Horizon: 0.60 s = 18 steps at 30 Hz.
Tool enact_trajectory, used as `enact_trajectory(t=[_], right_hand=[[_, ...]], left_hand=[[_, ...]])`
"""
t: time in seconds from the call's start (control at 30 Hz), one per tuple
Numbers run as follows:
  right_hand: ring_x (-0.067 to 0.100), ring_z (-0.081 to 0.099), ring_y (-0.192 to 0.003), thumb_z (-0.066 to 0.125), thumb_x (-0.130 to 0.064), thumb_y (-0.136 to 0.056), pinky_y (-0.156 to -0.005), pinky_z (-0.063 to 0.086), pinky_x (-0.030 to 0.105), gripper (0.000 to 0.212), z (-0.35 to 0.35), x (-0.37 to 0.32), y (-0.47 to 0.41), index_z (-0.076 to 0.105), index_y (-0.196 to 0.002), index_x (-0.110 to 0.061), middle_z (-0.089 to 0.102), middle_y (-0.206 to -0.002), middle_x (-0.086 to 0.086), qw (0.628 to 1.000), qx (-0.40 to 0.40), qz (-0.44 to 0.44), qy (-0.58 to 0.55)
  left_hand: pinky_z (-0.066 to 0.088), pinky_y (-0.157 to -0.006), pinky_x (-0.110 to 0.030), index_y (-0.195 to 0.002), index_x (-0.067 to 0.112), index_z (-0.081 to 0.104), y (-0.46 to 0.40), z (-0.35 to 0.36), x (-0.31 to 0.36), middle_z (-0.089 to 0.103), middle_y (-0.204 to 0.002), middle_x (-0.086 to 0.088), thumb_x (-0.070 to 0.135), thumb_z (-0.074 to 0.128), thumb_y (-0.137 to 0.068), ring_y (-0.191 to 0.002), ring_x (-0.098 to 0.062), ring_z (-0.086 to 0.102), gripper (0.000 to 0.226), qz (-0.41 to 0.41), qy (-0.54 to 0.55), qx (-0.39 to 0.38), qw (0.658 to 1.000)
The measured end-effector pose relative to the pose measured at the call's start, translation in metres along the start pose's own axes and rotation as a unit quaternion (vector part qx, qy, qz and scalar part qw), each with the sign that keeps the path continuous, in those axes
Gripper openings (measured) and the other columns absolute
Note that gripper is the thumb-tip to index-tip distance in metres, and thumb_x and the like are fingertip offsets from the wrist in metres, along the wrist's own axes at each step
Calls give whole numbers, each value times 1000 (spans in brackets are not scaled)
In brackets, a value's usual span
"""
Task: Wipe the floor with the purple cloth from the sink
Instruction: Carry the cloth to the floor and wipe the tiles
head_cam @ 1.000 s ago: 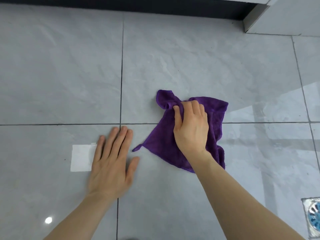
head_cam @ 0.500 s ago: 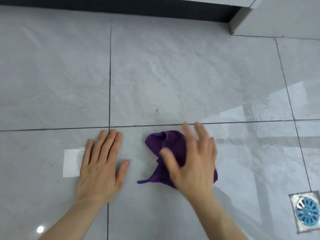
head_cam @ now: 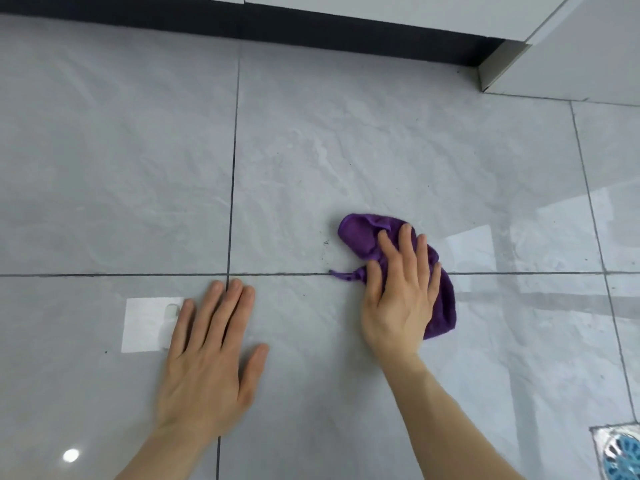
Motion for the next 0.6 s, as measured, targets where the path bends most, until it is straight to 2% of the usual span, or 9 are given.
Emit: enact_trajectory(t=[0.1,0.17,0.3,0.37,0.6], right_hand=[[15,12,-156,32,-40,-105,-125,9,55,41,2,-15,-44,49,-142,-35,33,-163,-9,995,11,33,-96],[15,10,-156,27,-44,-104,-125,6,56,44,10,-36,-60,50,-142,-38,31,-164,-10,995,-17,-12,-97],[26,4,-157,21,-51,-106,-120,6,66,46,29,-71,-56,36,-149,-46,21,-168,-6,994,-51,-89,45],[33,4,-156,25,-51,-106,-117,9,71,48,34,-71,-49,28,-153,-45,19,-169,-1,987,-64,-113,99],[30,3,-157,34,-46,-106,-119,10,66,50,27,-66,2,24,-155,-42,17,-169,-2,963,-121,-210,118]], left_hand=[[20,-126,-56,-161,15,17,-3,0,0,17,-171,-1,53,31,-98,-160,-22,11,75,1,3,2,1000],[20,-125,-56,-161,14,18,-3,1,0,18,-171,-2,53,30,-98,-160,-22,11,75,6,-1,2,1000],[22,-125,-57,-160,13,22,-4,2,-1,22,-170,-3,53,32,-97,-159,-23,13,76,5,-2,8,1000],[21,-125,-56,-160,13,22,-3,2,0,22,-170,-3,53,32,-97,-159,-23,13,75,5,-4,11,1000],[22,-125,-57,-160,12,23,-4,1,3,24,-169,-5,52,34,-96,-159,-24,15,77,6,-9,7,1000]])
Point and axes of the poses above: each hand's wrist, its own y-axis away from the middle knuckle, its own z-axis out of the palm, x = y × z, the point moved 4 cm from there along -y, towards the middle knuckle
